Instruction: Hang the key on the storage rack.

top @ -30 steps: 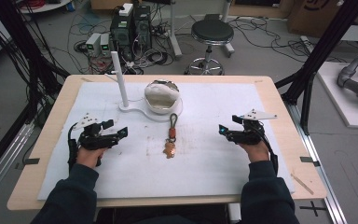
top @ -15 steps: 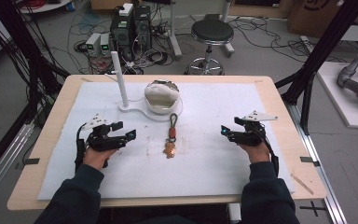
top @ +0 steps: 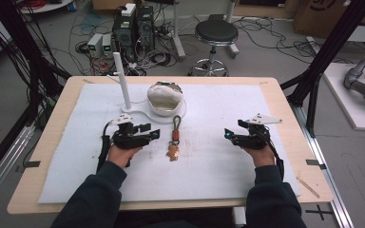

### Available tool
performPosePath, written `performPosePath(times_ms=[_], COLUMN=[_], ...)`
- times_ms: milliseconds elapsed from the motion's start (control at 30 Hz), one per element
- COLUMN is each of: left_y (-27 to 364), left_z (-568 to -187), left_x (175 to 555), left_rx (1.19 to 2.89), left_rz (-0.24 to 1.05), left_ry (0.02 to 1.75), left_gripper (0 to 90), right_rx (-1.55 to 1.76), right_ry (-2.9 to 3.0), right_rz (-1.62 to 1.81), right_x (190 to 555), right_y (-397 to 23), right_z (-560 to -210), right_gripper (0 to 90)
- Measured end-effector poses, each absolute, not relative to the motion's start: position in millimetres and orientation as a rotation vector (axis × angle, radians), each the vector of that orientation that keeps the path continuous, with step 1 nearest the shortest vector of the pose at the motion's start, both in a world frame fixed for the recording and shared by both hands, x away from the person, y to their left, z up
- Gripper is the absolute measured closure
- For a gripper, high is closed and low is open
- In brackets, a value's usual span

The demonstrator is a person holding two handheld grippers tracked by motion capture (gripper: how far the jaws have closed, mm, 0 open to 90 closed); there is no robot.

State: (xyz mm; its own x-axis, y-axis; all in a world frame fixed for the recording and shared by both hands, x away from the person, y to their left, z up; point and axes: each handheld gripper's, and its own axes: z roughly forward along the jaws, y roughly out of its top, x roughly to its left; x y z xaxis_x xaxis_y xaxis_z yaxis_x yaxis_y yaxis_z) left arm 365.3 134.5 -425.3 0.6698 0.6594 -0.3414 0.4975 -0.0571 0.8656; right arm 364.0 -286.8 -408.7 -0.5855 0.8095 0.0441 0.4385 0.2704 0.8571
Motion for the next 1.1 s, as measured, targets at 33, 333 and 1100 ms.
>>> performPosePath(times_ms=[33, 333, 1100], left_y=[127.0, 88.5, 37.3], left_z=[-426.2, -435.4, -445.0], left_x=[368.0, 391.3, 397.8], left_rx=[1.730, 1.840, 2.121], left_rz=[0.157, 0.164, 0.450], left_ry=[0.942, 1.028, 1.031], left_gripper=[42.0, 45.2, 58.7], right_rx=[1.128, 1.128, 1.149], right_ry=[2.142, 2.142, 2.151], right_rz=[1.248, 1.247, 1.231], right_x=[364.1, 366.8, 367.6], right_y=[-286.9, -288.8, -291.9], right_z=[-408.7, -410.1, -413.2], right_gripper=[27.3, 27.6, 27.7])
